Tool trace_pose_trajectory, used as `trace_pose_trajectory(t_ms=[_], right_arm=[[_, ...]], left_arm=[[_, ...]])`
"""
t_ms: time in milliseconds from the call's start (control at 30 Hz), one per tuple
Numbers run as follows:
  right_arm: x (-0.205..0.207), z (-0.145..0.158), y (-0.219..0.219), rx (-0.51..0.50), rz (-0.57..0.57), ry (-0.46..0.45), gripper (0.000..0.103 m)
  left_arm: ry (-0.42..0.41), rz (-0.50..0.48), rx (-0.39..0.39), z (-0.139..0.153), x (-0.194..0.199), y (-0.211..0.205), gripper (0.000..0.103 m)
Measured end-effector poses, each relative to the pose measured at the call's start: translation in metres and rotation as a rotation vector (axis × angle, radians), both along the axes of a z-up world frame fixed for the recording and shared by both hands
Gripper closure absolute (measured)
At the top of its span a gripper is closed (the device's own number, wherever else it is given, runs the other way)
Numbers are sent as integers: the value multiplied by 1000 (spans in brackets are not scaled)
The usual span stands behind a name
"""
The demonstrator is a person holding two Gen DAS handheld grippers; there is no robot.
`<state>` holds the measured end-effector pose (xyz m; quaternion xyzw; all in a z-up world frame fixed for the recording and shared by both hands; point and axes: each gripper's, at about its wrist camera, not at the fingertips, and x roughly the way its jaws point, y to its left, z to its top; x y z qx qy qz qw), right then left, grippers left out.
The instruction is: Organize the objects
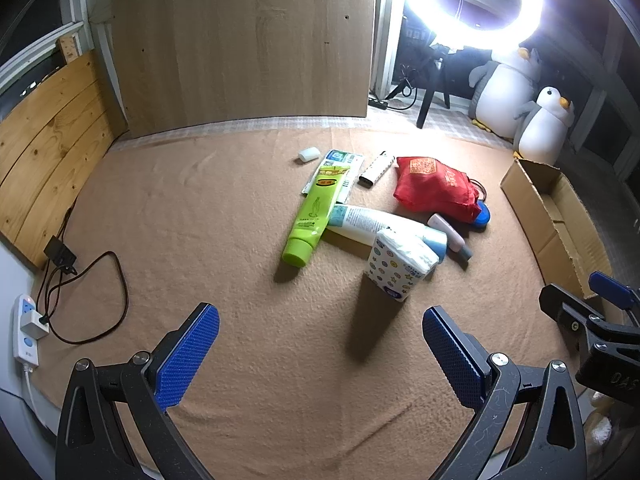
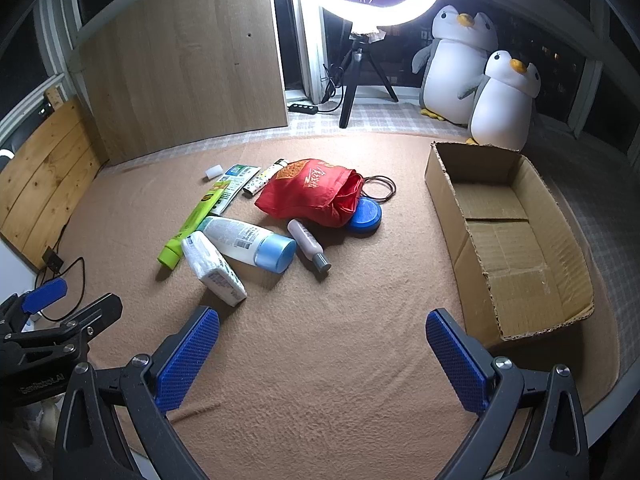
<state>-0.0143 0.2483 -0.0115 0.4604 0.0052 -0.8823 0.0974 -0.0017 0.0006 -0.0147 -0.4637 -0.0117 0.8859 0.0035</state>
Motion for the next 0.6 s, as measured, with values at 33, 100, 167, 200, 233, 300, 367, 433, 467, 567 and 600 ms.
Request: trace_pose_trajectory(t_ms=[33, 100, 167, 200, 233, 300, 367, 433, 467, 567, 600], right_arm=[[-1, 0, 0, 0, 0, 0, 1], [-1, 0, 1, 0, -2, -1, 1], [-1, 0, 2, 0, -3, -3, 1], [-1, 0, 1, 0, -2, -3, 1], [-1, 0, 2, -1, -3, -3, 1], [-2, -1, 3, -1, -7, -5, 1], [-2, -1, 4, -4, -9, -7, 1], [-1, -2, 6, -5, -11, -8, 1], [-1, -2, 6, -6, -13, -8, 1], [-2, -3, 9, -10, -18, -11, 1], [-2, -3, 10, -10, -21, -12, 1]], left_arm=[[0, -1, 0, 0, -1, 0, 0], [0, -4, 1, 0, -1, 2, 0], [0, -8, 0, 0, -2, 2, 0], [-1, -9, 1, -1, -4, 2, 0], [-2, -9, 3, -1, -5, 2, 0], [-6, -11, 5, -2, -8, 2, 0], [-8, -13, 2, -3, -10, 3, 0], [-10, -13, -1, -4, -15, 4, 0], [-11, -14, -2, -5, -17, 4, 0], [-12, -20, -11, -7, -25, 7, 0], [-15, -24, -12, -8, -30, 8, 0]])
